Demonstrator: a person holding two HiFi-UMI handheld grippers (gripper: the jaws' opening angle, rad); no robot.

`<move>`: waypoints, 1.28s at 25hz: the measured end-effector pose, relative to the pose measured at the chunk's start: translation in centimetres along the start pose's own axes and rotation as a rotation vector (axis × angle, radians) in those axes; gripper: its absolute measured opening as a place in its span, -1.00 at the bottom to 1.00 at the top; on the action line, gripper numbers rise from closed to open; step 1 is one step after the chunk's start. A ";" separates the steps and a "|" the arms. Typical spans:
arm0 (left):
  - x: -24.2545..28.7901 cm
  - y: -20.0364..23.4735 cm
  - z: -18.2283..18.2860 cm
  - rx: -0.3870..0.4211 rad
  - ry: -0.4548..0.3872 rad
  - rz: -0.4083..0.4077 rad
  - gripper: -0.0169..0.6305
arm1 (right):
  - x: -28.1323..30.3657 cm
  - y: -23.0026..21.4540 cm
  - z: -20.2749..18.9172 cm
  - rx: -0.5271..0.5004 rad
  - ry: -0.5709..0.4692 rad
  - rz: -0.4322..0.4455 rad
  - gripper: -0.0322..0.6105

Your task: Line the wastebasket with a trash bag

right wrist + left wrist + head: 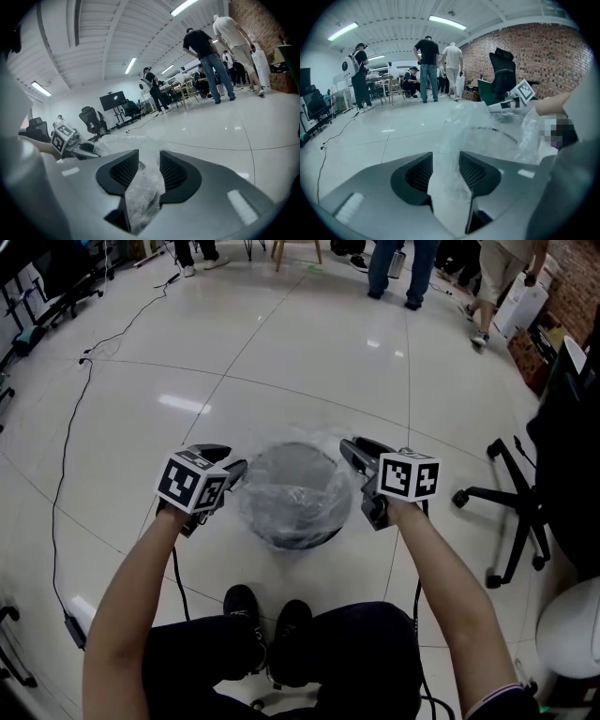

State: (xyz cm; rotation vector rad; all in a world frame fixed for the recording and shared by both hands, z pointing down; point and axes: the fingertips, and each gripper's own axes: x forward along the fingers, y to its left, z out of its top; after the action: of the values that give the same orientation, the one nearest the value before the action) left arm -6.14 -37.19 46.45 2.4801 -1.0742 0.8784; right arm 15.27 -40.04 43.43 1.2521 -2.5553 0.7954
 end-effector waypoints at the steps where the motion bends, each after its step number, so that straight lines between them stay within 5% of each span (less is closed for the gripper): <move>1: -0.4 -0.1 0.2 0.001 -0.007 -0.003 -0.41 | -0.4 0.4 0.5 0.001 -0.015 0.016 -0.46; 7: -2.7 -0.9 1.4 -0.003 -0.047 -0.003 -0.39 | -2.9 2.3 2.5 0.030 -0.056 0.078 -0.30; 17: -3.7 -3.2 0.9 0.029 -0.028 0.006 -0.40 | -3.6 1.7 0.6 -0.013 0.060 -0.040 -0.30; 24: -2.1 -2.5 0.7 0.055 -0.005 0.029 -0.45 | -3.7 1.5 0.4 0.012 0.035 -0.004 -0.30; 28: -1.1 -1.0 0.3 0.061 0.000 0.075 -0.87 | -3.3 0.8 -0.2 0.009 0.040 0.017 -0.31; 32: -0.1 -0.3 -0.4 0.042 0.013 0.083 -0.91 | -2.4 -0.1 -0.8 0.016 0.053 0.037 -0.32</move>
State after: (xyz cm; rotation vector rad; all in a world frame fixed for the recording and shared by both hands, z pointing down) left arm -6.12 -36.74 46.67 2.4751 -1.1734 0.9491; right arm 16.77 -38.05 43.23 1.1749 -2.5422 0.8470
